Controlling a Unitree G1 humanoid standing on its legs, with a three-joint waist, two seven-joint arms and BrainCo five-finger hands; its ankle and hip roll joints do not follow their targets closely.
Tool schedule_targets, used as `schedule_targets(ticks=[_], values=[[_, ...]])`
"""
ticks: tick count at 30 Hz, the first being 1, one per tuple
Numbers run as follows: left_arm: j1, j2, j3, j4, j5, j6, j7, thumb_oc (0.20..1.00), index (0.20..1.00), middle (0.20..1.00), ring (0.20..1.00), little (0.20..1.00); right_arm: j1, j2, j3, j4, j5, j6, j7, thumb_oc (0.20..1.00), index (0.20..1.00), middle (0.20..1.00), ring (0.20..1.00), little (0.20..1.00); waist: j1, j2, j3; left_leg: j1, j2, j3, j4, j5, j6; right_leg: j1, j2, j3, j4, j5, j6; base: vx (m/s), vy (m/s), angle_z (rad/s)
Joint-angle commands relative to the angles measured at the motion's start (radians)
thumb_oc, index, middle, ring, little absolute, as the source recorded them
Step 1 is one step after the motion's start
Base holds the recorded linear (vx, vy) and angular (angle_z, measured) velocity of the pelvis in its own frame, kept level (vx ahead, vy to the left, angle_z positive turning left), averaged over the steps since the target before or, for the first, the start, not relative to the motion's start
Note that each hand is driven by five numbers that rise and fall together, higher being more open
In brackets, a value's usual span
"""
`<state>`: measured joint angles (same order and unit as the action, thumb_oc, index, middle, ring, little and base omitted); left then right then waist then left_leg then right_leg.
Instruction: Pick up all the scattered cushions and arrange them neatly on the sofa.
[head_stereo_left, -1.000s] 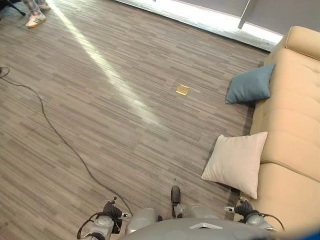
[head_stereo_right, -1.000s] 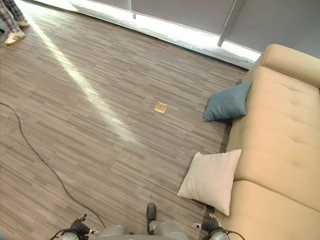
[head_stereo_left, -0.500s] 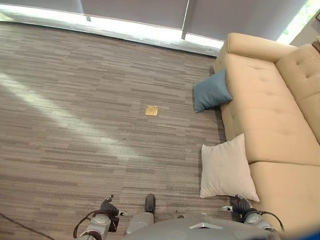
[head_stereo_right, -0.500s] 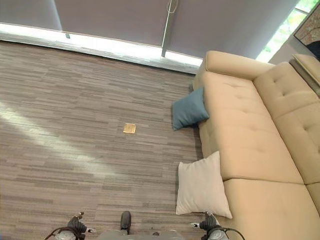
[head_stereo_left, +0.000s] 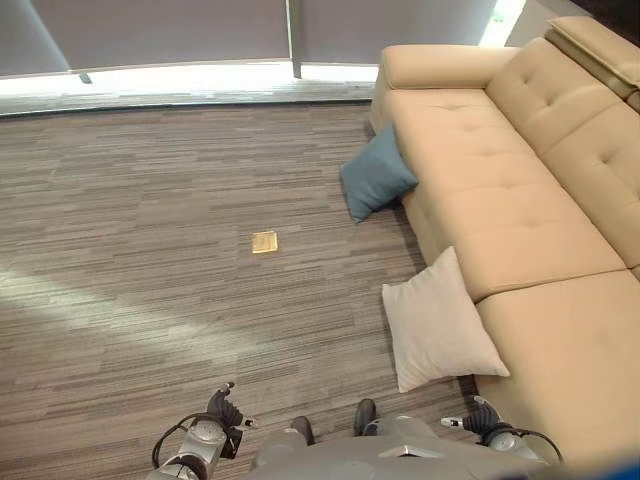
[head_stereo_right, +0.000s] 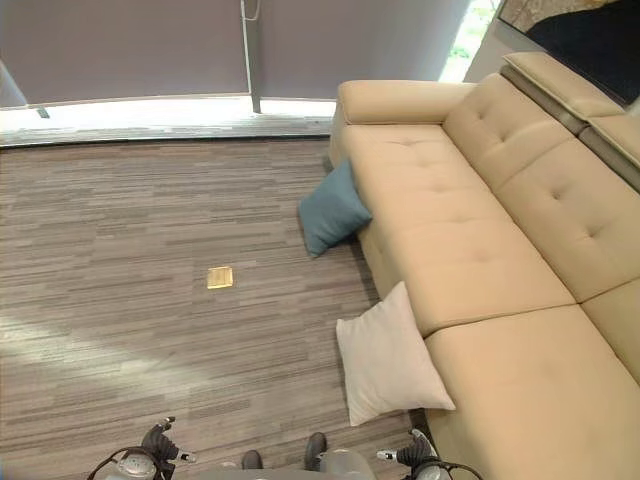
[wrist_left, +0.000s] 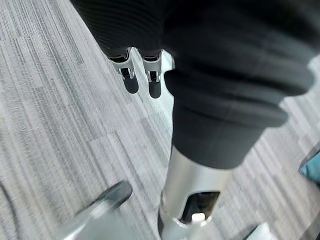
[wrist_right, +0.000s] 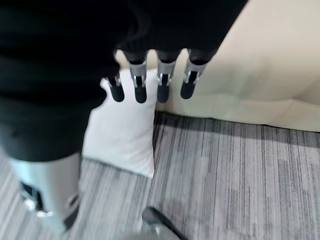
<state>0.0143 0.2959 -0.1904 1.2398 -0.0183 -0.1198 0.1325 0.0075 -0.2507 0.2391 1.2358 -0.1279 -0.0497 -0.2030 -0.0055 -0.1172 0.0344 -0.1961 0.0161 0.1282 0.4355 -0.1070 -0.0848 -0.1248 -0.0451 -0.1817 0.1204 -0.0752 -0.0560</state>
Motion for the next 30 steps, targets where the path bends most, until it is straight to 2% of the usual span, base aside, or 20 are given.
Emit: schedule_targets(ticks=[1, 3, 4, 6, 8, 9, 11, 14, 16, 18, 19, 20, 23, 24, 25, 26, 29, 30], values=[[-0.056, -0.013, -0.008, -0.009, 0.013, -0.021, -0.015, 1.000, 1.000, 1.000, 1.000, 1.000, -0.049, -0.042, 0.006, 0.027, 0.028, -0.002, -0.017, 1.000, 1.000, 1.000, 1.000, 1.000, 0.010, -0.024, 0.054, 0.034, -0.078, -0.082, -0.175, -0.051, 0.041, 0.071, -0.001, 0.031, -0.131, 0.075, 0.177, 0.17, 0.042, -0.68], [-0.056, -0.020, -0.008, 0.001, 0.012, -0.019, -0.019, 1.000, 1.000, 1.000, 1.000, 1.000, -0.045, -0.044, 0.000, 0.042, 0.024, 0.003, -0.019, 1.000, 1.000, 1.000, 1.000, 1.000, 0.016, -0.014, 0.057, 0.014, -0.085, -0.157, -0.260, 0.003, 0.029, 0.087, 0.019, 0.088, -0.134, 0.068, 0.180, 0.17, 0.087, -0.64], [-0.057, -0.024, -0.012, 0.009, 0.010, -0.020, -0.018, 1.000, 1.000, 1.000, 1.000, 1.000, -0.047, -0.047, 0.003, 0.049, 0.016, 0.008, -0.022, 1.000, 1.000, 1.000, 1.000, 1.000, 0.026, -0.007, 0.063, -0.018, -0.088, -0.233, -0.296, 0.047, 0.018, 0.100, 0.033, 0.137, -0.133, 0.059, 0.180, 0.14, 0.111, -0.74], [-0.059, -0.029, -0.014, 0.015, 0.009, -0.021, -0.019, 1.000, 1.000, 1.000, 1.000, 1.000, -0.048, -0.051, 0.003, 0.053, 0.012, 0.012, -0.022, 1.000, 1.000, 1.000, 1.000, 1.000, 0.029, 0.000, 0.070, -0.032, -0.085, -0.274, -0.317, 0.079, 0.011, 0.113, 0.042, 0.171, -0.134, 0.051, 0.182, 0.13, 0.109, -1.22], [-0.056, -0.030, -0.014, 0.022, 0.012, -0.021, -0.021, 1.000, 1.000, 1.000, 1.000, 1.000, -0.046, -0.051, -0.002, 0.053, 0.013, 0.014, -0.018, 1.000, 1.000, 1.000, 1.000, 1.000, 0.030, 0.007, 0.067, -0.017, -0.079, -0.274, -0.346, 0.081, 0.018, 0.123, 0.049, 0.196, -0.135, 0.045, 0.182, 0.14, 0.154, -0.98], [-0.049, -0.034, -0.011, 0.029, 0.023, -0.015, -0.024, 1.000, 1.000, 1.000, 1.000, 1.000, -0.040, -0.044, -0.007, 0.057, 0.011, 0.015, -0.014, 1.000, 1.000, 1.000, 1.000, 1.000, 0.024, 0.018, 0.051, 0.021, -0.066, -0.256, -0.379, 0.091, 0.028, 0.129, 0.042, 0.204, -0.132, 0.041, 0.185, 0.20, 0.235, -0.38], [-0.049, -0.033, -0.011, 0.033, 0.036, -0.012, -0.024, 1.000, 1.000, 1.000, 1.000, 1.000, -0.044, -0.039, -0.007, 0.055, 0.009, 0.016, -0.010, 1.000, 1.000, 1.000, 1.000, 1.000, 0.015, 0.019, 0.040, 0.047, -0.062, -0.221, -0.384, 0.085, 0.036, 0.126, 0.028, 0.218, -0.114, 0.041, 0.193, 0.19, 0.231, -0.38], [-0.057, -0.027, -0.011, 0.029, 0.041, -0.010, -0.022, 1.000, 1.000, 1.000, 1.000, 1.000, -0.059, -0.029, 0.000, 0.047, 0.007, 0.019, -0.005, 1.000, 1.000, 1.000, 1.000, 1.000, 0.022, 0.021, 0.031, 0.080, -0.059, -0.149, -0.388, 0.068, 0.054, 0.104, 0.002, 0.232, -0.069, 0.045, 0.216, 0.13, 0.218, -1.09], [-0.061, -0.020, -0.006, 0.027, 0.036, -0.007, -0.019, 1.000, 1.000, 1.000, 1.000, 1.000, -0.067, -0.028, 0.003, 0.041, 0.010, 0.017, -0.006, 1.000, 1.000, 1.000, 1.000, 1.000, 0.025, 0.023, 0.032, 0.093, -0.059, -0.127, -0.392, 0.061, 0.064, 0.072, -0.001, 0.234, -0.020, 0.056, 0.229, 0.07, 0.163, -0.84], [-0.065, -0.016, -0.001, 0.025, 0.024, -0.007, -0.016, 1.000, 1.000, 1.000, 1.000, 1.000, -0.081, -0.027, 0.006, 0.033, 0.012, 0.015, -0.007, 1.000, 1.000, 1.000, 1.000, 1.000, 0.026, 0.029, 0.040, 0.100, -0.054, -0.104, -0.395, 0.058, 0.073, 0.034, -0.003, 0.212, 0.030, 0.060, 0.239, 0.02, 0.113, -0.78], [-0.065, -0.012, 0.004, 0.025, 0.015, -0.008, -0.016, 1.000, 1.000, 1.000, 1.000, 1.000, -0.085, -0.025, 0.008, 0.024, 0.014, 0.007, -0.009, 1.000, 1.000, 1.000, 1.000, 1.000, 0.031, 0.038, 0.043, 0.112, -0.047, -0.077, -0.405, 0.055, 0.075, 0.007, -0.016, 0.145, 0.058, 0.056, 0.237, 0.03, 0.074, -0.88], [-0.063, -0.010, 0.005, 0.026, 0.012, -0.008, -0.016, 1.000, 1.000, 1.000, 1.000, 1.000, -0.086, -0.026, 0.011, 0.022, 0.014, 0.004, -0.013, 1.000, 1.000, 1.000, 1.000, 1.000, 0.034, 0.037, 0.039, 0.127, -0.051, -0.058, -0.420, 0.054, 0.075, 0.011, -0.017, 0.088, 0.024, 0.052, 0.226, 0.06, 0.070, -1.29], [-0.067, -0.007, 0.009, 0.029, 0.002, -0.007, -0.019, 1.000, 1.000, 1.000, 1.000, 1.000, -0.089, -0.031, 0.014, 0.018, 0.018, 0.004, -0.015, 1.000, 1.000, 1.000, 1.000, 1.000, 0.040, 0.031, 0.031, 0.141, -0.061, -0.024, -0.431, 0.039, 0.077, -0.014, 0.000, -0.010, -0.049, 0.069, 0.205, 0.05, -0.035, -0.74], [-0.067, -0.006, 0.007, 0.028, 0.003, -0.008, -0.020, 1.000, 1.000, 1.000, 1.000, 1.000, -0.090, -0.036, 0.015, 0.018, 0.014, 0.003, -0.020, 1.000, 1.000, 1.000, 1.000, 1.000, 0.046, 0.030, 0.032, 0.137, -0.056, -0.004, -0.418, 0.033, 0.074, -0.011, -0.020, -0.086, -0.069, 0.074, 0.205, 0.02, -0.081, -0.51], [-0.067, -0.006, 0.007, 0.028, 0.003, -0.008, -0.020, 1.000, 1.000, 1.000, 1.000, 1.000, -0.090, -0.036, 0.015, 0.018, 0.014, 0.003, -0.020, 1.000, 1.000, 1.000, 1.000, 1.000, 0.045, 0.031, 0.032, 0.136, -0.056, -0.005, -0.416, 0.033, 0.074, -0.010, -0.020, -0.087, -0.070, 0.074, 0.205, 0.06, -0.106, -0.70], [-0.073, -0.009, -0.007, 0.030, 0.018, -0.008, -0.021, 1.000, 1.000, 1.000, 1.000, 1.000, -0.086, -0.037, 0.011, 0.019, 0.022, 0.000, -0.021, 1.000, 1.000, 1.000, 1.000, 1.000, 0.030, 0.027, 0.028, 0.135, -0.060, -0.009, -0.408, 0.025, 0.071, 0.001, -0.001, -0.051, -0.085, 0.064, 0.198, 0.09, -0.105, -0.59], [-0.075, -0.017, -0.023, 0.028, 0.031, -0.007, -0.031, 1.000, 1.000, 1.000, 1.000, 1.000, -0.073, -0.059, -0.013, 0.019, 0.051, -0.004, -0.029, 1.000, 1.000, 1.000, 1.000, 1.000, 0.017, 0.016, 0.033, 0.105, -0.054, -0.013, -0.261, -0.022, 0.060, 0.029, -0.001, -0.022, -0.109, 0.078, 0.179, 0.12, -0.145, 0.16], [-0.075, -0.017, -0.023, 0.028, 0.031, -0.007, -0.031, 1.000, 1.000, 1.000, 1.000, 1.000, -0.073, -0.059, -0.014, 0.019, 0.051, -0.004, -0.028, 1.000, 1.000, 1.000, 1.000, 1.000, 0.017, 0.017, 0.034, 0.103, -0.053, -0.012, -0.255, -0.026, 0.059, 0.030, 0.000, -0.022, -0.109, 0.078, 0.179, 0.06, -0.026, -0.13]])
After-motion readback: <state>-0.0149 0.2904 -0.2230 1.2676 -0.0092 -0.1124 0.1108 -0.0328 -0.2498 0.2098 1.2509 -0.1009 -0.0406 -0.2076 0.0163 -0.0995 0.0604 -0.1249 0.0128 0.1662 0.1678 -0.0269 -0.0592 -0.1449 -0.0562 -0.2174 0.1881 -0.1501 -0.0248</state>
